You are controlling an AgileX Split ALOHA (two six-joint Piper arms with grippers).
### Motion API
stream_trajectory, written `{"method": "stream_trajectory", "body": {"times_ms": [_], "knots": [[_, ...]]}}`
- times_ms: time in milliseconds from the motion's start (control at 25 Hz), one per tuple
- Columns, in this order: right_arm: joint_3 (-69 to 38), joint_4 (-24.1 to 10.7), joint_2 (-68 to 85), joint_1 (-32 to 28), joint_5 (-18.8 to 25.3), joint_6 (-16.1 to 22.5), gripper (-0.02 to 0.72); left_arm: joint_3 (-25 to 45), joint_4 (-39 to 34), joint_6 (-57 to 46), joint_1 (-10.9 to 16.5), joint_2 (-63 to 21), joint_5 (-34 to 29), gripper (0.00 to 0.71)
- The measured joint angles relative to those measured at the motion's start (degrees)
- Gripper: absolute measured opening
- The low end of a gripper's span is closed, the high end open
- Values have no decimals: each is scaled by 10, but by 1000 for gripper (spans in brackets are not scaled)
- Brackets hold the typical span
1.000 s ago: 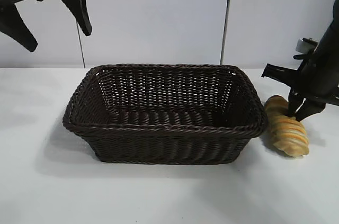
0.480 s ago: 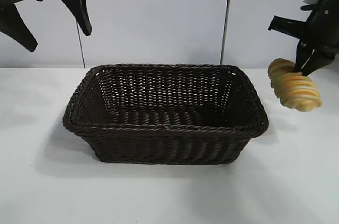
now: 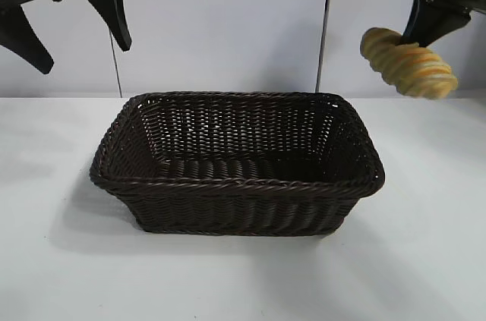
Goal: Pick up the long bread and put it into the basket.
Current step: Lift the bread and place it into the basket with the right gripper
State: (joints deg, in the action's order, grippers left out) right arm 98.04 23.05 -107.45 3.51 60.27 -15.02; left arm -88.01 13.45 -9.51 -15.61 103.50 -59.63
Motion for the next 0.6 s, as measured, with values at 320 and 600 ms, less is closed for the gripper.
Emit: {"method": "stream_trajectory", "body": {"times_ms": [320, 600], "knots": [[1, 13, -19, 99, -47, -171, 42, 0, 0, 0, 0, 0, 0, 661], [1, 2, -49, 154, -73, -289, 42, 0, 0, 0, 0, 0, 0, 661]]}}
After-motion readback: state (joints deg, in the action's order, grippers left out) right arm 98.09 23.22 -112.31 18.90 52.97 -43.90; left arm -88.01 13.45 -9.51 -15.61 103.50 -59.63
